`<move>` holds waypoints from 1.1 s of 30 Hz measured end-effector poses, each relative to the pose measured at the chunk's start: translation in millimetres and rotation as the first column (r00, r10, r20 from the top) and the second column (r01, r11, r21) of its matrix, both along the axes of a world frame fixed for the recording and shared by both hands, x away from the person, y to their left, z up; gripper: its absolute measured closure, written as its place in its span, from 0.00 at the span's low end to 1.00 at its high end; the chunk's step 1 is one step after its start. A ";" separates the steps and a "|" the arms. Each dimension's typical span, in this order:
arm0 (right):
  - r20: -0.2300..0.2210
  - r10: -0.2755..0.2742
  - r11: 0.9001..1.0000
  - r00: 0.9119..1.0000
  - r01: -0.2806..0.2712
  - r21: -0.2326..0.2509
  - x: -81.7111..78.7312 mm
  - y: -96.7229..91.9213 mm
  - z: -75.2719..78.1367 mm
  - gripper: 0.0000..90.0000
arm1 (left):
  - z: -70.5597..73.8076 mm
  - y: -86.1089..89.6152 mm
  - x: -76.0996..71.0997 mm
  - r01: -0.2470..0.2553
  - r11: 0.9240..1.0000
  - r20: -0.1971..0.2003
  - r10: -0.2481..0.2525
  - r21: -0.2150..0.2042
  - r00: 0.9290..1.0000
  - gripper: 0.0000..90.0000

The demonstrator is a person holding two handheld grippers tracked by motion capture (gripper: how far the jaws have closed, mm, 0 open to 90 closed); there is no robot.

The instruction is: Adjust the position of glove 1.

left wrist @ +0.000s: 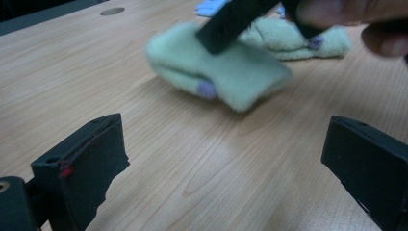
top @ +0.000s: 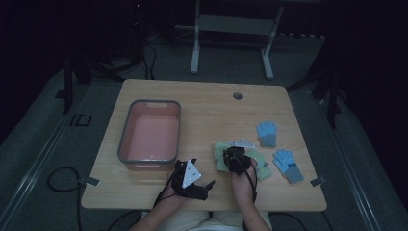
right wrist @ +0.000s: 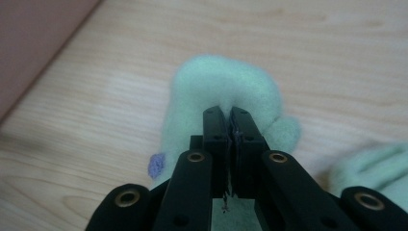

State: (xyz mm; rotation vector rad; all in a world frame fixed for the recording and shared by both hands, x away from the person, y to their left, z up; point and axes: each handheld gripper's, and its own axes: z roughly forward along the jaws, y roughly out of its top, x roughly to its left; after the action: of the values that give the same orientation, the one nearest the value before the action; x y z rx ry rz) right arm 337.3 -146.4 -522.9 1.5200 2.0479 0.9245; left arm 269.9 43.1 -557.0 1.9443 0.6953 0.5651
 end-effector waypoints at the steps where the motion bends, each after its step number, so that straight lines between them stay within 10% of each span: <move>1: -0.014 -0.005 1.000 1.000 0.005 0.001 0.6 0.3 -5.8 0.97 | 0.0 0.1 0.0 0.000 1.000 0.000 0.000 -0.001 1.000 0.02; 16: -0.020 -0.018 1.000 1.000 0.018 0.018 -1.4 8.6 -23.8 0.93 | 0.0 0.1 -0.3 0.003 1.000 0.002 -0.003 0.000 1.000 0.02; 24: 0.015 0.077 0.997 0.997 -0.078 0.019 -2.3 3.7 -8.7 0.70 | 0.0 0.0 -0.3 0.007 1.000 0.002 -0.007 0.001 1.000 0.02; 33: 0.102 0.262 0.964 0.960 -0.255 -0.071 12.6 -46.9 25.5 0.72 | 0.2 0.8 0.1 0.011 1.000 -0.003 -0.011 -0.005 1.000 0.02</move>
State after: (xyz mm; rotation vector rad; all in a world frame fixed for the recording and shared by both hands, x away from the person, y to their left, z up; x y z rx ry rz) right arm 349.9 -193.3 -497.4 1.1616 2.2058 1.0123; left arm 270.1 43.9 -556.9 1.9437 0.6867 0.5529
